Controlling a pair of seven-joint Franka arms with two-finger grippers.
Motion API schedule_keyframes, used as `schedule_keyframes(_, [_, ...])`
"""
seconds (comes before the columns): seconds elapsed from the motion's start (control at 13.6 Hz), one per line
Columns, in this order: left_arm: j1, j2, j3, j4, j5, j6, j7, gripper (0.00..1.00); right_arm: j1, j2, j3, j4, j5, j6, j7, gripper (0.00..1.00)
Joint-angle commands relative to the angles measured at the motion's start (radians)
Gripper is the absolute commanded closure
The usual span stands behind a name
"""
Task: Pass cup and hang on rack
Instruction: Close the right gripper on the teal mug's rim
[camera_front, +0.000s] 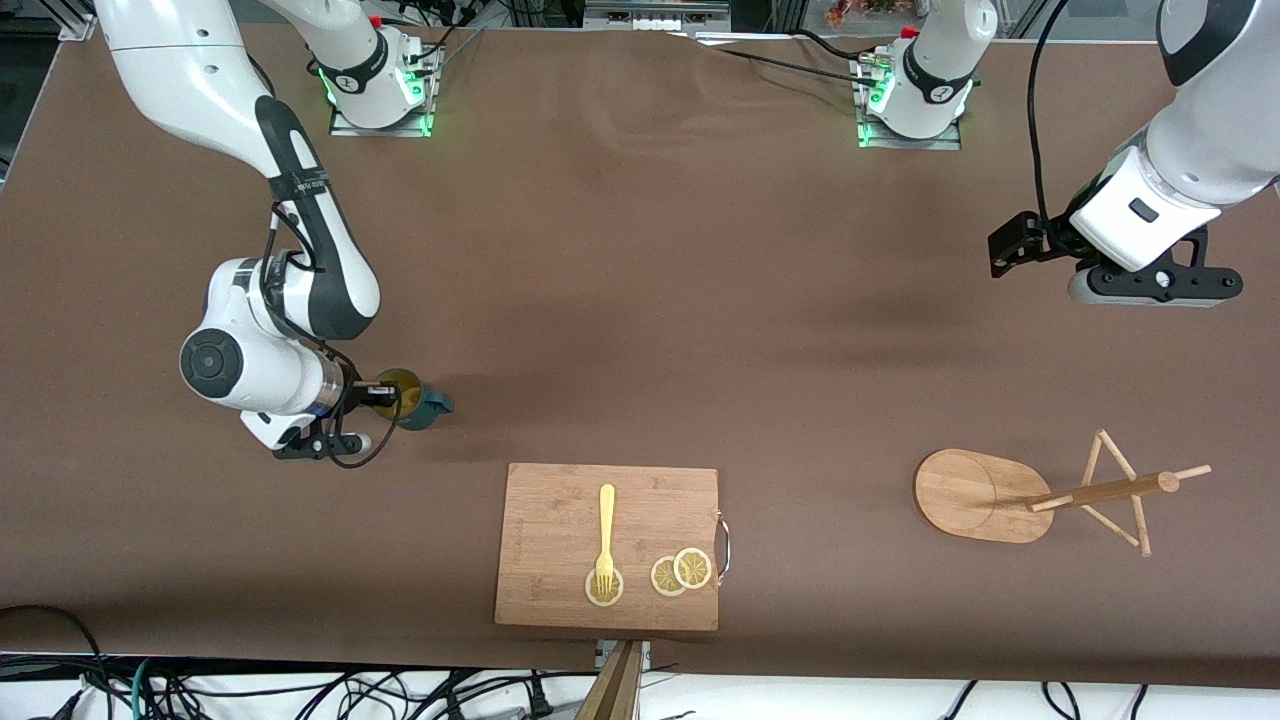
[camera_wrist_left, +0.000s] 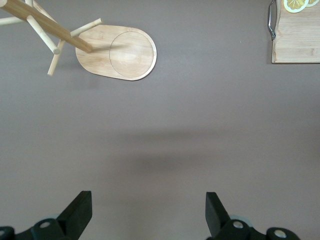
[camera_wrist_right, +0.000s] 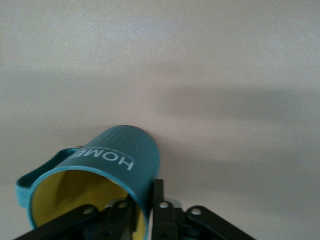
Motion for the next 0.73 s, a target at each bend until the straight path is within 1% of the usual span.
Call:
schedule_keyframes(0.0, [0.000,-0.003,-0.002,0.020,-0.007,-0.020,-0.002,0.00,0.006,-0.005,0.029,0.007,0.018,-0.009,0.006,1.00])
schedule_keyframes(0.15, [0.000,-0.003,-0.002,0.023,-0.007,-0.018,-0.002,0.00,0.026,-0.015,0.074,0.027,0.013,-0.009,0.001,1.00])
schedule_keyframes(0.29, [0.000,-0.001,-0.002,0.023,-0.008,-0.018,-0.004,0.00,0.094,-0.023,0.076,0.050,-0.002,-0.014,0.056,1.00])
schedule_keyframes(0.37, [0.000,0.000,0.001,0.023,-0.011,-0.018,0.001,0.00,0.146,-0.023,0.075,0.076,-0.016,-0.036,0.078,1.00])
schedule_keyframes(0.51, [0.007,0.002,0.004,0.021,-0.022,-0.026,0.013,0.00,0.229,-0.012,0.075,0.155,-0.083,-0.090,0.130,1.00])
schedule_keyframes(0.59, [0.006,0.002,0.004,0.023,-0.021,-0.032,0.015,0.00,0.265,0.001,0.076,0.195,-0.100,-0.121,0.158,1.00])
schedule_keyframes(0.66, [0.004,0.002,0.004,0.021,-0.021,-0.035,0.015,0.00,0.306,0.018,0.076,0.240,-0.099,-0.153,0.205,1.00])
